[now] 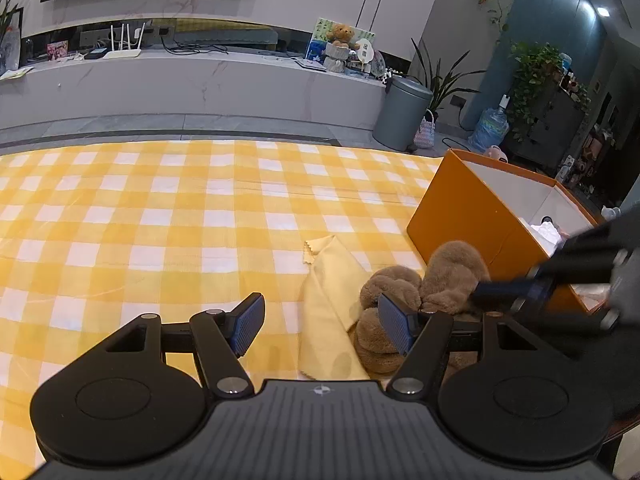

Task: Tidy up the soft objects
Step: 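Lower the right tool onto the brown fluffy towel and close it, then lift the brown plush with the right tool while the left tool grasps the yellow cloth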

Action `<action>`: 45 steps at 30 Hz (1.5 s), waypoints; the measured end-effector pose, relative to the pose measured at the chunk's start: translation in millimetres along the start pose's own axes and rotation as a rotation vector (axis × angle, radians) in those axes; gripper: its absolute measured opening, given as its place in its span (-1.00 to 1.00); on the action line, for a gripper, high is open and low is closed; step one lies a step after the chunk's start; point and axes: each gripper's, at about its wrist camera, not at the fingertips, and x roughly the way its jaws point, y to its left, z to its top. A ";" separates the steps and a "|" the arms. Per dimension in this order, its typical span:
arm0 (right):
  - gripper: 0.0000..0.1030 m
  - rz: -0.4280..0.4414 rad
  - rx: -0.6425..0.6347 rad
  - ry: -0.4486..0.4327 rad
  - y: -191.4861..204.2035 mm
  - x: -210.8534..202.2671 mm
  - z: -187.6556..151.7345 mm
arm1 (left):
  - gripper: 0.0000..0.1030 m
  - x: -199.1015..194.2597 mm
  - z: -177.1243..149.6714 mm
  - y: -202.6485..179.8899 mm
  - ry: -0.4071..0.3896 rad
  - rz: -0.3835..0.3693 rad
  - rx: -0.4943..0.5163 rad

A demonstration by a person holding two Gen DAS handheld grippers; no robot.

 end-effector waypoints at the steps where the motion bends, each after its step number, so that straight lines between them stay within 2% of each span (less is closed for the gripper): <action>1: -1.00 0.011 0.024 -0.003 -6.8 -3.0 2.9 | 0.49 1.6 0.0 -0.8 0.001 -0.002 0.006; 5: -0.95 0.141 0.063 0.021 -22.2 -1.8 10.4 | 0.49 9.3 -2.7 -5.7 0.024 0.015 0.044; 8: -0.87 0.152 0.027 0.039 -17.8 4.9 11.9 | 0.49 14.3 -4.8 -7.7 0.043 0.020 0.070; 9: -0.73 0.156 0.003 0.042 -15.5 8.0 12.7 | 0.49 15.9 -5.7 -7.4 0.052 0.018 0.072; 10: -0.36 0.165 -0.018 0.053 -13.6 12.0 13.8 | 0.48 17.9 -6.3 -7.5 0.059 0.015 0.075; 12: -0.02 0.198 -0.042 0.078 -11.4 20.9 15.4 | 0.48 21.1 -8.1 -7.5 0.070 0.013 0.081; 13: 0.00 0.220 -0.050 0.098 -10.0 25.7 16.7 | 0.48 22.6 -8.6 -7.6 0.073 0.013 0.085; 15: 0.08 0.210 -0.070 0.116 -7.3 33.0 19.9 | 0.48 23.2 -9.1 -7.3 0.073 0.013 0.090; 18: 0.42 0.213 -0.095 0.176 -4.6 49.0 24.4 | 0.48 25.0 -10.1 -7.5 0.062 -0.002 0.099; 19: 0.46 0.218 -0.093 0.197 -4.2 54.4 25.1 | 0.48 25.3 -10.6 -8.4 0.051 -0.009 0.109; 21: 0.48 0.209 -0.095 0.217 -3.1 61.4 25.5 | 0.48 23.8 -12.0 -12.2 0.003 -0.013 0.150; 22: 0.43 0.208 -0.101 0.223 -2.2 63.9 25.2 | 0.48 25.3 -13.0 -14.6 0.000 -0.011 0.176; 23: 0.34 0.200 -0.107 0.226 -1.6 66.2 24.2 | 0.48 27.1 -14.0 -15.5 0.003 -0.013 0.188; 24: 0.09 0.181 -0.119 0.225 -2.1 67.9 22.6 | 0.48 29.6 -15.1 -15.8 0.009 -0.017 0.192; 25: -0.04 0.171 -0.122 0.216 -4.1 68.2 21.4 | 0.48 31.3 -16.0 -15.7 0.012 -0.019 0.193; 27: -0.19 0.179 -0.100 0.198 -11.8 62.9 22.2 | 0.48 32.4 -17.2 -15.0 0.004 -0.029 0.204; 31: -0.22 0.176 -0.084 0.123 -27.4 37.7 27.1 | 0.48 36.6 -18.4 -17.0 -0.004 -0.010 0.227; 33: -0.21 0.174 -0.033 0.092 -39.3 27.8 30.9 | 0.48 41.7 -21.8 -21.7 0.005 0.008 0.259; 36: -0.20 0.192 0.044 0.087 -50.9 25.0 34.4 | 0.48 47.4 -29.4 -32.3 0.017 0.015 0.333; 39: -0.19 0.190 0.047 0.090 -47.5 27.2 34.2 | 0.48 53.0 -35.1 -38.1 0.025 0.019 0.368; 41: -0.19 0.187 0.047 0.092 -43.6 27.5 33.8 | 0.40 56.9 -35.7 -36.8 0.032 0.040 0.365; 43: -0.18 0.187 0.046 0.095 -40.8 28.0 33.1 | -0.07 57.3 -31.3 -32.6 0.031 0.045 0.334; 44: -0.18 0.184 0.044 0.096 -39.9 28.5 32.3 | -0.17 55.5 -30.0 -31.2 0.029 0.051 0.327; 45: -0.18 0.182 0.043 0.096 -39.5 28.4 31.6 | -0.39 54.8 -29.1 -29.2 0.028 0.045 0.322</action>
